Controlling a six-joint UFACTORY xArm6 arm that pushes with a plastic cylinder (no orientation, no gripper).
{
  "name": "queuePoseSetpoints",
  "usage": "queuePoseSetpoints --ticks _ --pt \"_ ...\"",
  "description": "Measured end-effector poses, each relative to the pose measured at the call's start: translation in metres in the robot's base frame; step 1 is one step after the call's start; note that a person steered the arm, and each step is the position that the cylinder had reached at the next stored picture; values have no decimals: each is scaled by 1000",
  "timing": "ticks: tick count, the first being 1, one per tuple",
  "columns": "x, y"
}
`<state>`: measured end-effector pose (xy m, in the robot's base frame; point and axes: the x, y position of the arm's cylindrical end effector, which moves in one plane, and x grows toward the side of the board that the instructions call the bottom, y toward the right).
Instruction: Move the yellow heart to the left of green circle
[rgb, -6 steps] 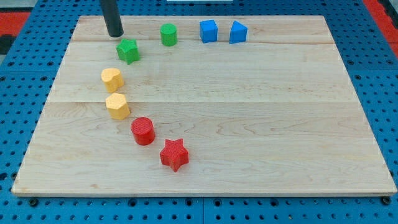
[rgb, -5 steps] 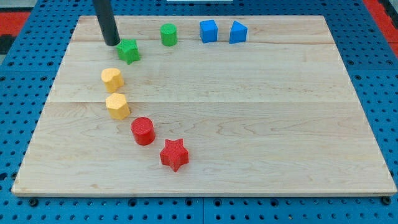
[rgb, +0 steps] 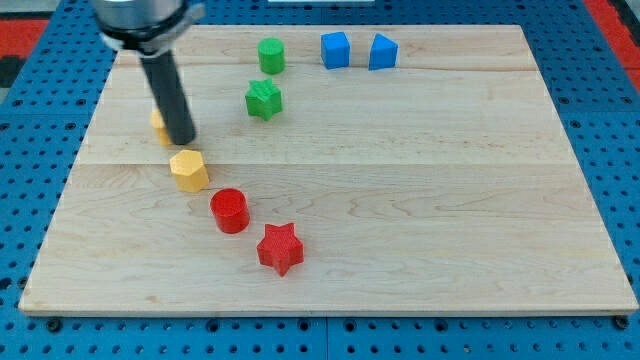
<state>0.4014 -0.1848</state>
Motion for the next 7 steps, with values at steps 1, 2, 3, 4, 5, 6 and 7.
queuePoseSetpoints --ticks 1,2,3,4,5,6,7 --pt "-25 -11" --pt "-33 -8" --pt "-1 -29" --pt "-44 -61" --pt "-47 -27" --pt "-49 -5" --pt "-92 -2"
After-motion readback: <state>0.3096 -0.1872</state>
